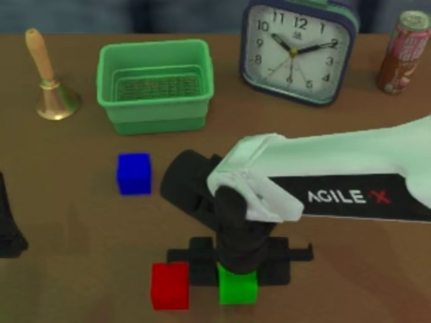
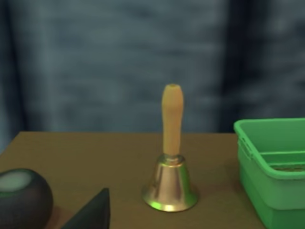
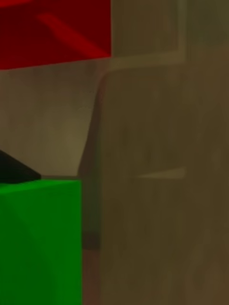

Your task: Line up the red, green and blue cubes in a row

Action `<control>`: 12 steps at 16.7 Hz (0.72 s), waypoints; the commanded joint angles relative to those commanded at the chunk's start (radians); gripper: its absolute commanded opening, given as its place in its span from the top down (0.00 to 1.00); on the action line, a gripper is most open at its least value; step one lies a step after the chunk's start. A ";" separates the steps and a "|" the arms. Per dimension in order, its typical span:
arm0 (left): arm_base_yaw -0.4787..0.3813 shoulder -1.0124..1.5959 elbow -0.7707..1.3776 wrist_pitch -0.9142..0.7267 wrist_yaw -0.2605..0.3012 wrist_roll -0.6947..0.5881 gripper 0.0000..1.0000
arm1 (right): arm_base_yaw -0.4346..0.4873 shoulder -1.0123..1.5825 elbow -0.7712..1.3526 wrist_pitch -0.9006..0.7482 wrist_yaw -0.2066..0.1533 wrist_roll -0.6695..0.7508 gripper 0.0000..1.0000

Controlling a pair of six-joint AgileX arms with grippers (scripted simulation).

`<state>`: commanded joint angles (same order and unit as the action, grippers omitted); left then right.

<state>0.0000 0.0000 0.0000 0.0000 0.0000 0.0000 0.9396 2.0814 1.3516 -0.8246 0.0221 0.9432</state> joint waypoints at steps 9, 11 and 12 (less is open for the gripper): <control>0.000 0.000 0.000 0.000 0.000 0.000 0.00 | 0.000 0.000 0.000 0.000 0.000 0.000 0.17; 0.000 0.000 0.000 0.000 0.000 0.000 0.00 | 0.000 0.000 0.000 0.000 0.000 0.000 0.02; 0.000 0.000 0.000 0.000 0.000 0.000 0.00 | 0.000 0.000 0.000 0.000 0.000 0.000 0.00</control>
<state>0.0000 0.0000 0.0000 0.0000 0.0000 0.0000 0.9396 2.0814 1.3516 -0.8246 0.0221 0.9432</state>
